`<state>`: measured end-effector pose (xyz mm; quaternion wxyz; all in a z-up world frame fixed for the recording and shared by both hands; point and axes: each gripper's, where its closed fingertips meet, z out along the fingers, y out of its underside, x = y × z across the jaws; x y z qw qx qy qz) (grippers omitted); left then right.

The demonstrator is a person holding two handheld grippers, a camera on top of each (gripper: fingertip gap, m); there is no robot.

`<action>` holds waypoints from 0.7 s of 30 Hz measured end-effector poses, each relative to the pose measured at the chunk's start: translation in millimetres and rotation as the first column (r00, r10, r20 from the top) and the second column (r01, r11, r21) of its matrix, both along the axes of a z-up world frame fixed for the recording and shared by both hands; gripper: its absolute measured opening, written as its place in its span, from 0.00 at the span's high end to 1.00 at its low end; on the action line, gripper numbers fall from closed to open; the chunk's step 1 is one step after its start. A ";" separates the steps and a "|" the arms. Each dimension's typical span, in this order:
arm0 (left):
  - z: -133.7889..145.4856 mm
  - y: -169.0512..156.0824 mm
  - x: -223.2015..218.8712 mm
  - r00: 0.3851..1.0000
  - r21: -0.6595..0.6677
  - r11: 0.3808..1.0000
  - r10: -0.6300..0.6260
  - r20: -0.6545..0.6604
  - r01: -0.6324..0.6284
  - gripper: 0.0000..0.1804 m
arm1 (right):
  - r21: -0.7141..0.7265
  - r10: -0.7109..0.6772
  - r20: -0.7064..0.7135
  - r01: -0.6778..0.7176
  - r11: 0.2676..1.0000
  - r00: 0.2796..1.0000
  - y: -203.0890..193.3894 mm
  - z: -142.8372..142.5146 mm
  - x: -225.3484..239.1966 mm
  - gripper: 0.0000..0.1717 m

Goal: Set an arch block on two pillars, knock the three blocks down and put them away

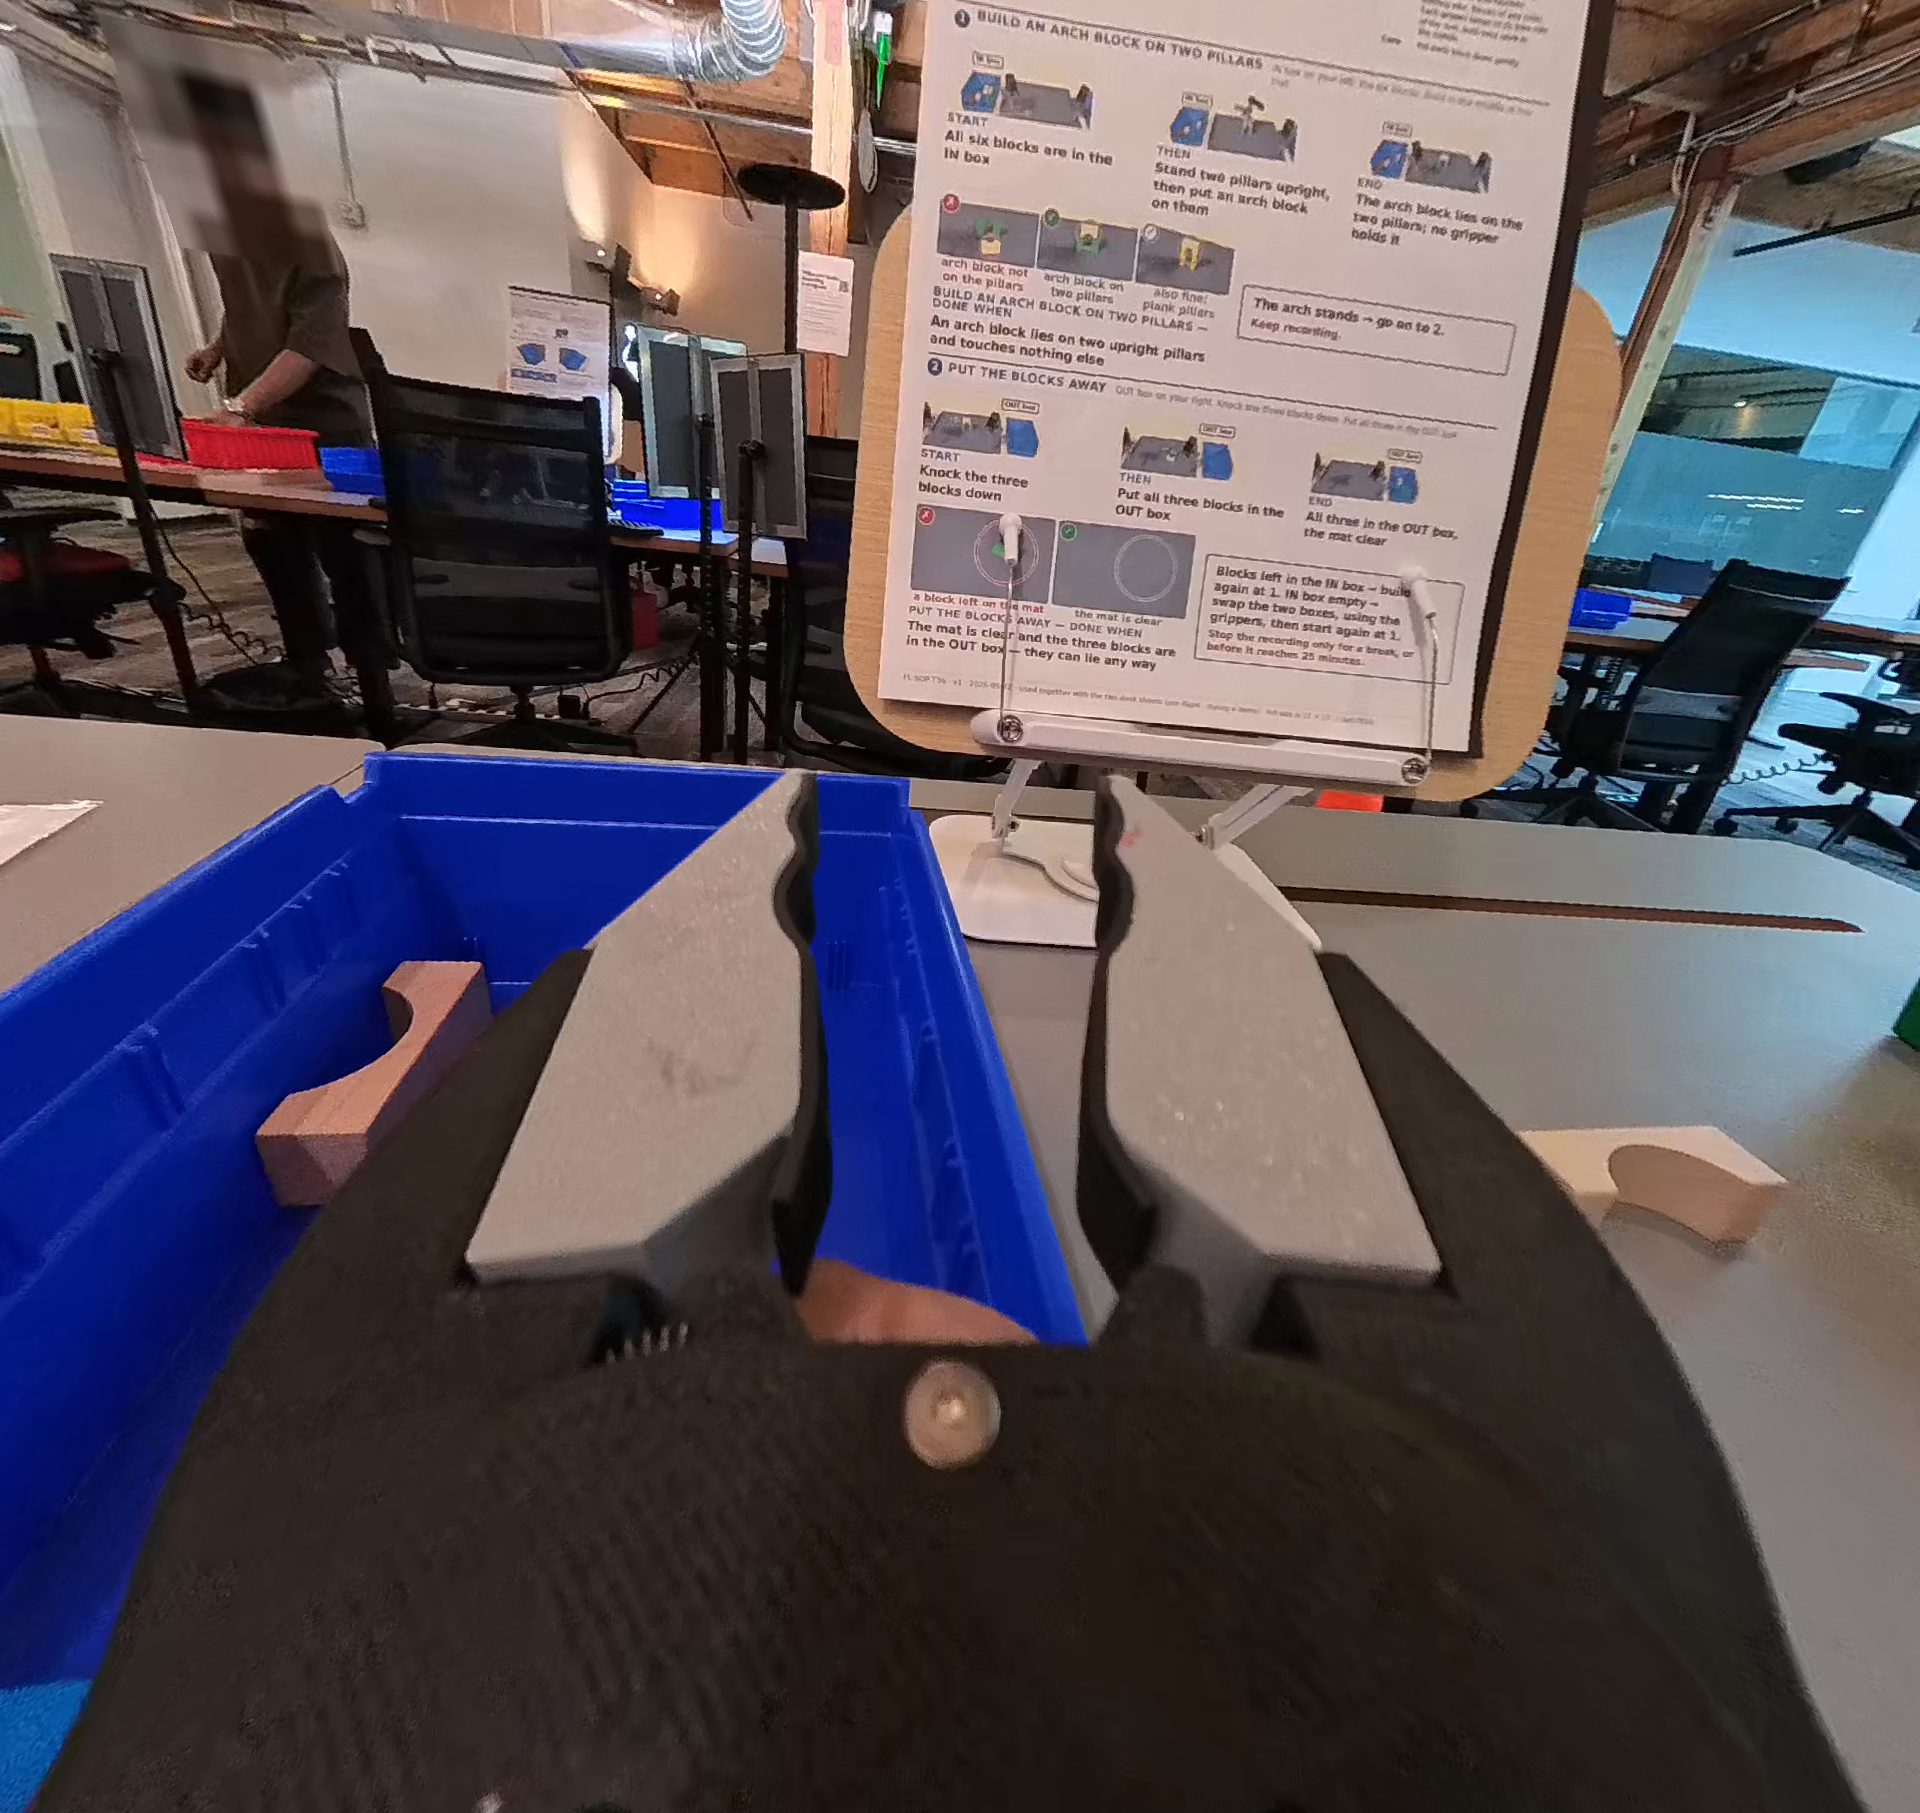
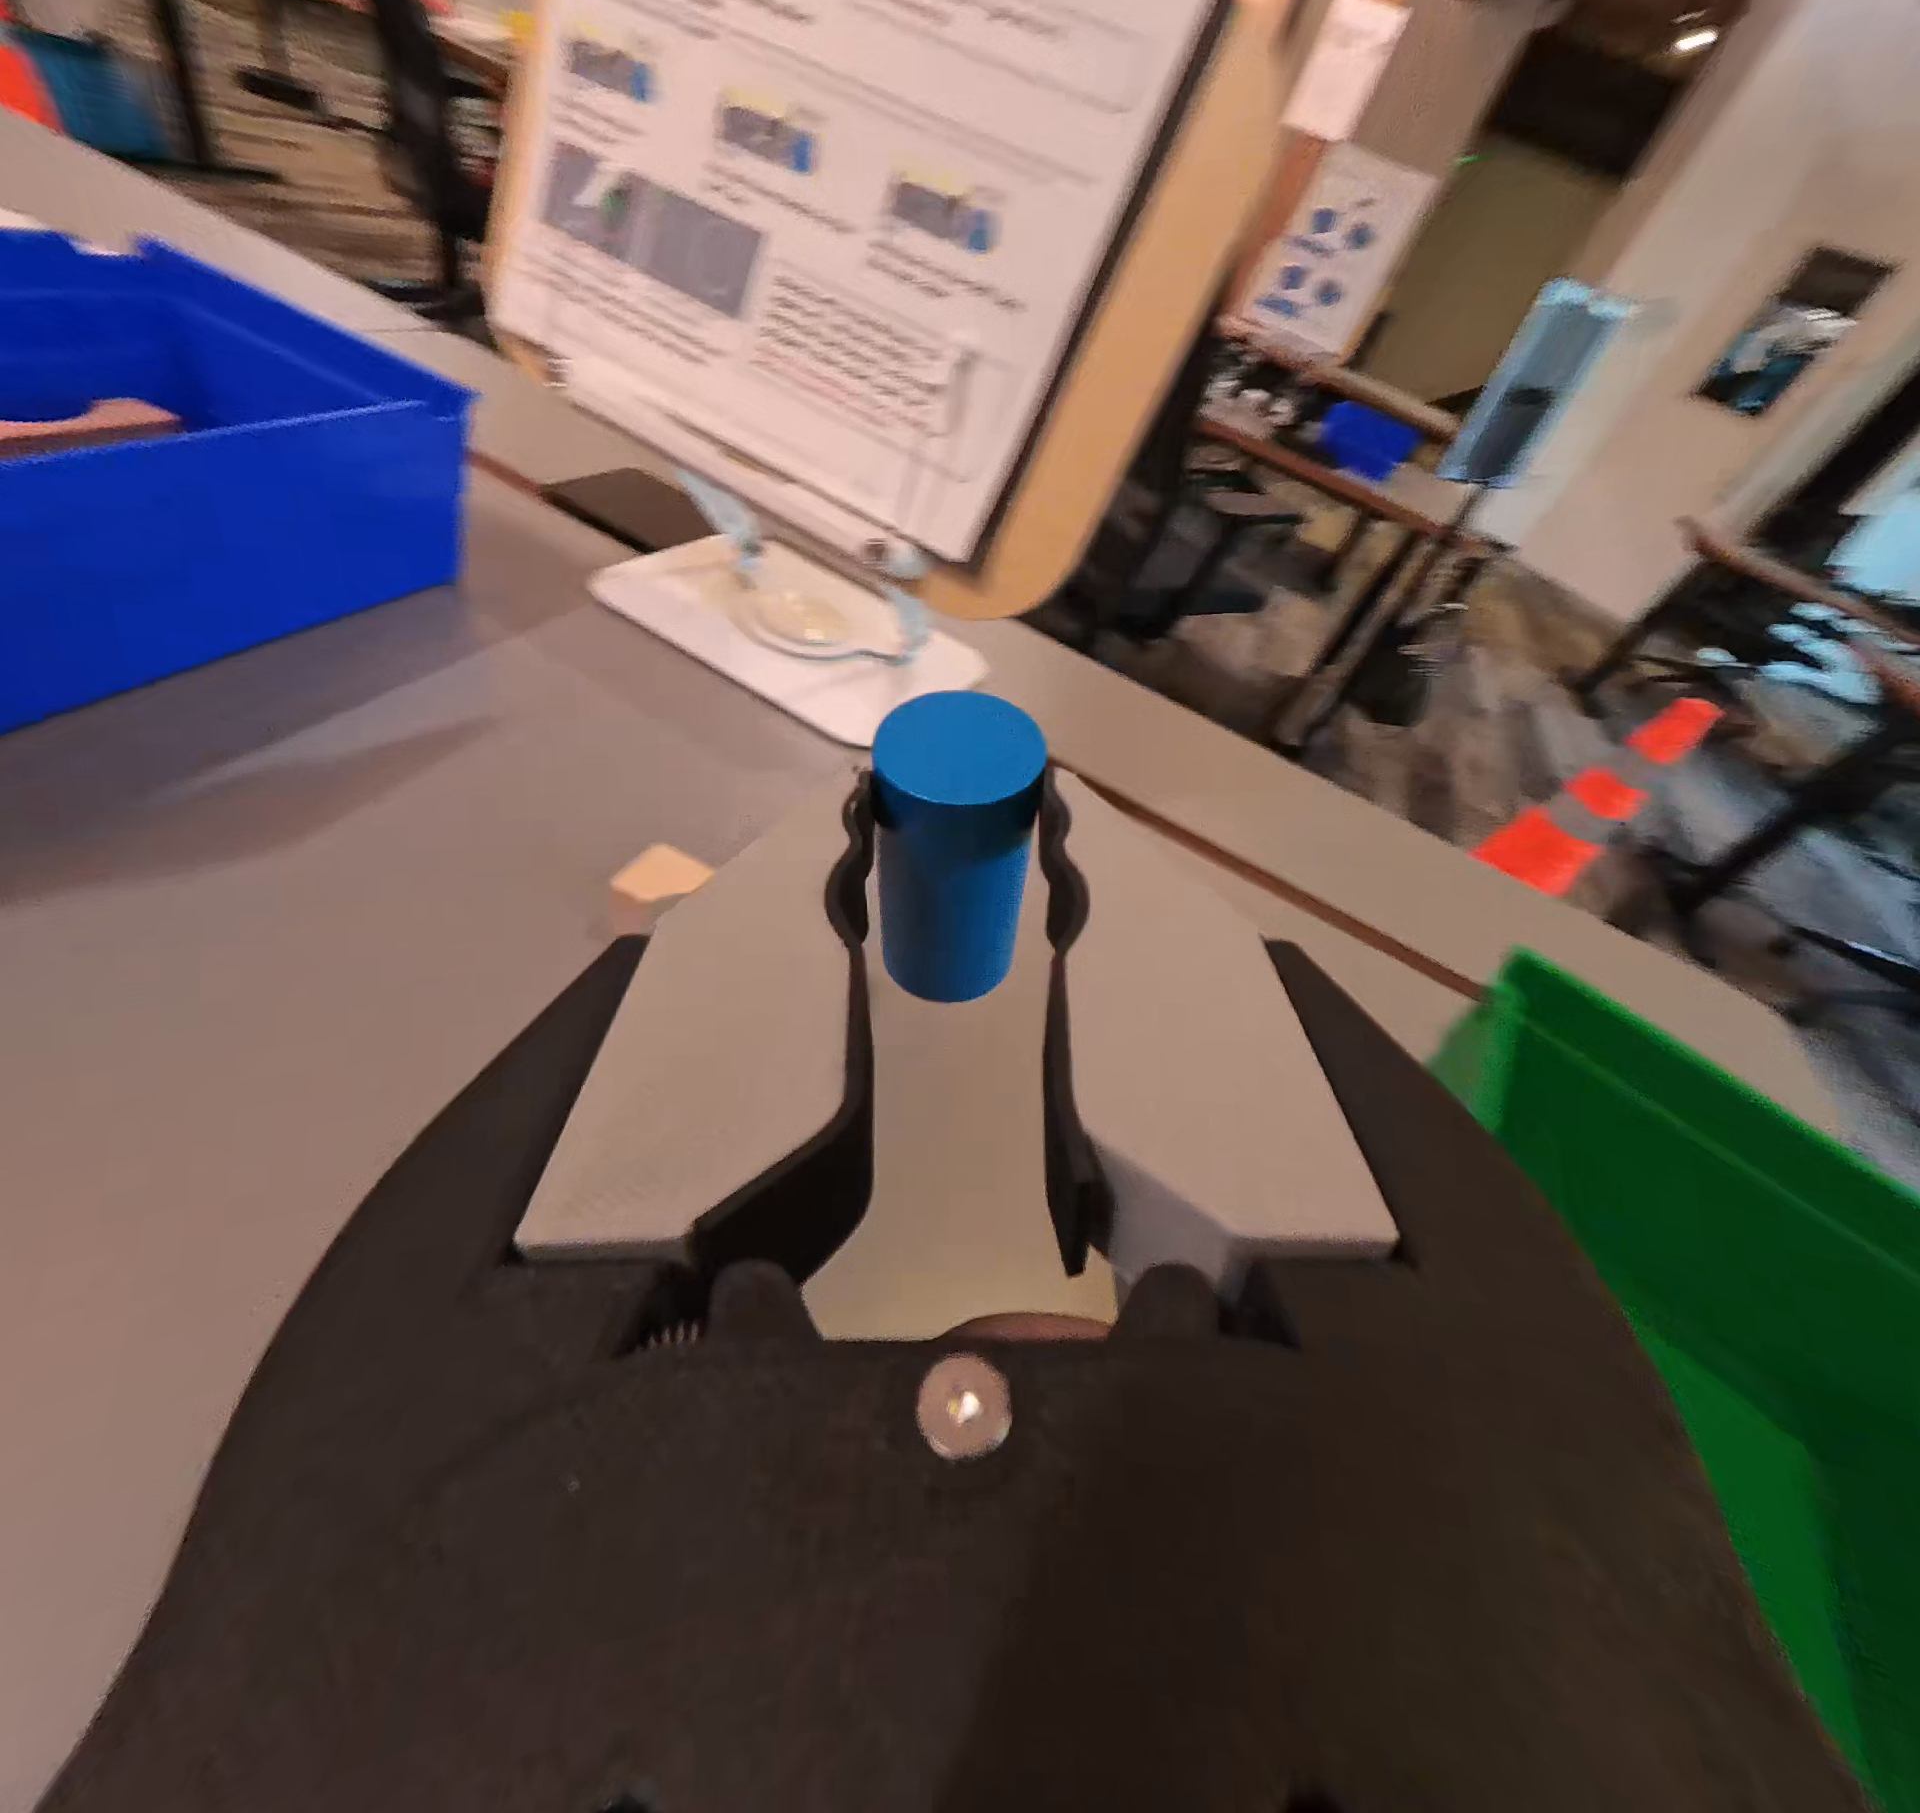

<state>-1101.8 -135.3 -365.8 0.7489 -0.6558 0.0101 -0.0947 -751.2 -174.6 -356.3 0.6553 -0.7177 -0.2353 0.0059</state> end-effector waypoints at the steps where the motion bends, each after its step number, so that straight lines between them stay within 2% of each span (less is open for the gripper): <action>1: -0.5 0.2 0.6 1.000 -0.002 1.000 -0.001 -0.003 0.001 0.72 | 0.024 -0.041 0.005 0.041 0.999 0.999 -2.0 7.3 17.1 0.84; 6: -0.5 -0.1 3.1 1.000 0.000 1.000 -0.005 -0.016 0.005 0.72 | 0.058 -0.263 -0.003 0.262 0.963 0.965 -7.1 22.8 106.2 0.83; 11: -3.4 1.2 4.3 1.000 -0.009 1.000 -0.007 -0.021 0.007 0.72 | 0.009 -0.425 -0.003 0.425 0.905 0.905 -8.0 10.4 174.4 0.83; 15: -3.2 0.9 4.4 1.000 -0.006 1.000 -0.005 -0.023 0.005 0.72 | -0.127 -0.497 0.030 0.496 0.859 0.867 -1.0 -26.1 211.4 0.83; 18: -3.4 1.1 4.1 1.000 -0.007 1.000 -0.005 -0.019 0.005 0.72 | -0.328 -0.501 0.062 0.491 0.807 0.863 5.1 -75.0 225.2 0.83; 21: -3.4 1.1 4.0 1.000 -0.008 1.000 -0.006 -0.018 0.006 0.72 | -0.387 -0.492 0.057 0.474 0.791 0.869 8.9 -94.1 226.3 0.80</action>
